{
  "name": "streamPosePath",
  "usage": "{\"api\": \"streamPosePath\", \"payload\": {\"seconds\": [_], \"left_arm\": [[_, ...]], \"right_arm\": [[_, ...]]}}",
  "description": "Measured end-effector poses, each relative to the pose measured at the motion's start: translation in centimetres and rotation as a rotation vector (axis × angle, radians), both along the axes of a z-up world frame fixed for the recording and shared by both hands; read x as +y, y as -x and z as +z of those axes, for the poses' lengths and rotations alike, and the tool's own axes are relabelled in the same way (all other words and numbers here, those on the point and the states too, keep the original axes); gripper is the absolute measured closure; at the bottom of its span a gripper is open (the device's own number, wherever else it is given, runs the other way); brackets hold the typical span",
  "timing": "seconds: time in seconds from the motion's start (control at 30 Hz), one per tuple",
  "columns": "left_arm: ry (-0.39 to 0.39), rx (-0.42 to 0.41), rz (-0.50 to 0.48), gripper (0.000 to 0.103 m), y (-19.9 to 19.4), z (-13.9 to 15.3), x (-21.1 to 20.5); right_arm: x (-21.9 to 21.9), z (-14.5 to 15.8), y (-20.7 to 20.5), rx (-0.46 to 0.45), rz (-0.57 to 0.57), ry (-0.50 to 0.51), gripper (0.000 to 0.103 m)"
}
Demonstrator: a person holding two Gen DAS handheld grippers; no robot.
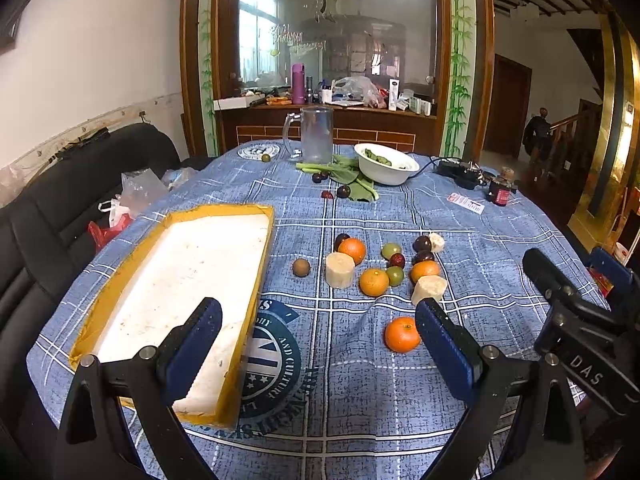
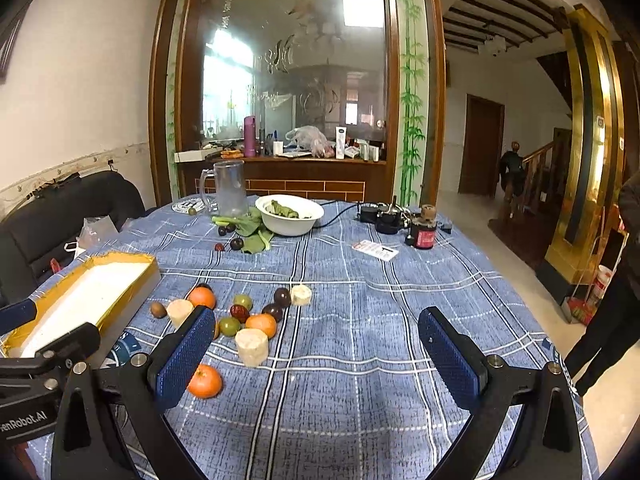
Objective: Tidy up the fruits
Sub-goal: 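Move both tools toward the fruit beside the foam tray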
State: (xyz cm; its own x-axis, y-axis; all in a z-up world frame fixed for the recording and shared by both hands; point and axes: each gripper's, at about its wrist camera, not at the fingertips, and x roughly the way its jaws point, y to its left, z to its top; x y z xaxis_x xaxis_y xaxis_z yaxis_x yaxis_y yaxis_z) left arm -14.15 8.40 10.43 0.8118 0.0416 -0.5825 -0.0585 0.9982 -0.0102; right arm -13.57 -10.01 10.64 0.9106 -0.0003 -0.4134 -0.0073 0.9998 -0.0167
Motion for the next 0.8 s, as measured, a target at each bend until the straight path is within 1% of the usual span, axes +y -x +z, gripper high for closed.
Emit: {"api": "streamPosePath", "payload": {"seconds": [0.1, 0.23, 0.33, 0.43, 0.53, 0.6, 0.73, 0.77, 0.8], "left_arm": [[0.008, 0.024, -0.009, 0.006, -1.0, -0.7, 0.1], [0.028, 0.054, -0.030, 0.006, -2.2, -1.0, 0.7], [0.060, 0.038, 0.016, 0.006, -2.8, -0.5, 3.0], [0.102, 0.037, 0.068, 0.006, -3.2, -0.2, 5.7], [0.132, 0.045, 0.090, 0.006, -3.5, -0.5, 7.0], [0.143, 0.063, 0.080, 0.006, -3.8, -1.1, 7.1], [0.138, 0.085, 0.044, 0.006, -4.3, -1.7, 6.3], [0.137, 0.085, 0.030, 0.006, -4.3, -1.8, 6.0], [0.144, 0.083, 0.007, 0.009, -4.4, -1.7, 5.7]], "right_arm": [[0.0, -0.2, -0.6, -0.002, 0.002, -0.009, 0.001], [-0.3, -0.9, -2.4, 0.045, 0.012, -0.010, 0.001], [-1.0, -1.4, -3.9, 0.097, 0.022, -0.027, 0.001], [-1.3, -1.9, -4.7, 0.127, 0.052, -0.051, 0.001], [-0.6, -2.8, -5.3, 0.174, 0.110, -0.066, 0.001], [0.3, -3.6, -5.7, 0.225, 0.181, -0.086, 0.001], [3.0, -5.1, -5.9, 0.328, 0.338, -0.093, 0.000], [3.5, -5.3, -5.9, 0.338, 0.358, -0.089, 0.001], [4.0, -5.5, -5.8, 0.343, 0.373, -0.083, 0.005]]}}
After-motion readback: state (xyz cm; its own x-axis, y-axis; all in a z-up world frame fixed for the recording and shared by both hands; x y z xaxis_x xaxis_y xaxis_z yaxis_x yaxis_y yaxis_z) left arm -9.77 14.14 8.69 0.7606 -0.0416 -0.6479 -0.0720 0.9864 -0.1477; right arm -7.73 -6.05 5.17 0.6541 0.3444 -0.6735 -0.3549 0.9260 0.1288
